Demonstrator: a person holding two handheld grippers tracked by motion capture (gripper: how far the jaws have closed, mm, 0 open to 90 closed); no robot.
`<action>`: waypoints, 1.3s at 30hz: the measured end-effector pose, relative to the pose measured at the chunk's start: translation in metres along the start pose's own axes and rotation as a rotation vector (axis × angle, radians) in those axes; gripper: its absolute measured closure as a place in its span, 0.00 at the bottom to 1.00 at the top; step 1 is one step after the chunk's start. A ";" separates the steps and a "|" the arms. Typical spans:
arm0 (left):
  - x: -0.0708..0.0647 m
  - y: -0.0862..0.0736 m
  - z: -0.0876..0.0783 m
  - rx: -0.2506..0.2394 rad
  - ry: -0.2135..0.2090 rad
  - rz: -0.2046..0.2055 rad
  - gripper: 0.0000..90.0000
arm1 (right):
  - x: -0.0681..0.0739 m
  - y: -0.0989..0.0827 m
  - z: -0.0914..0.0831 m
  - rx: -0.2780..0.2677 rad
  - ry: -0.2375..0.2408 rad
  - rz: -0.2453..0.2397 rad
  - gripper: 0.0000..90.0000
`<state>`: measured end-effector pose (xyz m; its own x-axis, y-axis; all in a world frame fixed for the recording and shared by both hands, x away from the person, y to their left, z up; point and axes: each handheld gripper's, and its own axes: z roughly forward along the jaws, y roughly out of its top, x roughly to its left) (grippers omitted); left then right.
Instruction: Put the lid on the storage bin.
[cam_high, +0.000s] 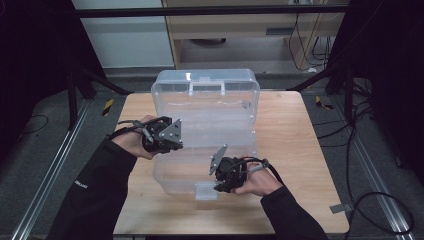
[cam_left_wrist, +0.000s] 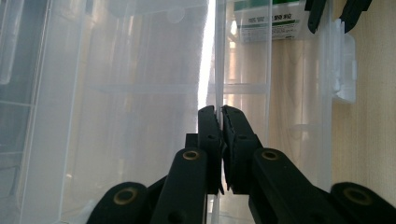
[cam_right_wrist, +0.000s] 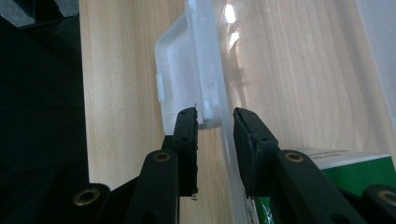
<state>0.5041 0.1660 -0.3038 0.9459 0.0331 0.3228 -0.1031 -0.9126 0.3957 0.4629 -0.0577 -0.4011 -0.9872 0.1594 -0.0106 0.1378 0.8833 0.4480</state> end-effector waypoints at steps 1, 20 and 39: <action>0.000 0.000 0.000 0.000 -0.002 0.001 0.96 | 0.000 0.000 0.000 -0.001 -0.002 -0.004 0.79; 0.000 0.000 0.001 -0.005 -0.014 -0.007 0.96 | -0.001 -0.026 -0.024 -0.209 -0.043 0.069 0.70; 0.000 0.000 0.001 -0.003 -0.022 -0.022 0.96 | -0.004 -0.060 -0.069 -0.476 -0.117 0.173 0.96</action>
<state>0.5039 0.1661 -0.3047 0.9546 0.0438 0.2947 -0.0833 -0.9105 0.4051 0.4532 -0.1417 -0.3657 -0.9337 0.3579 0.0120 0.2195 0.5455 0.8088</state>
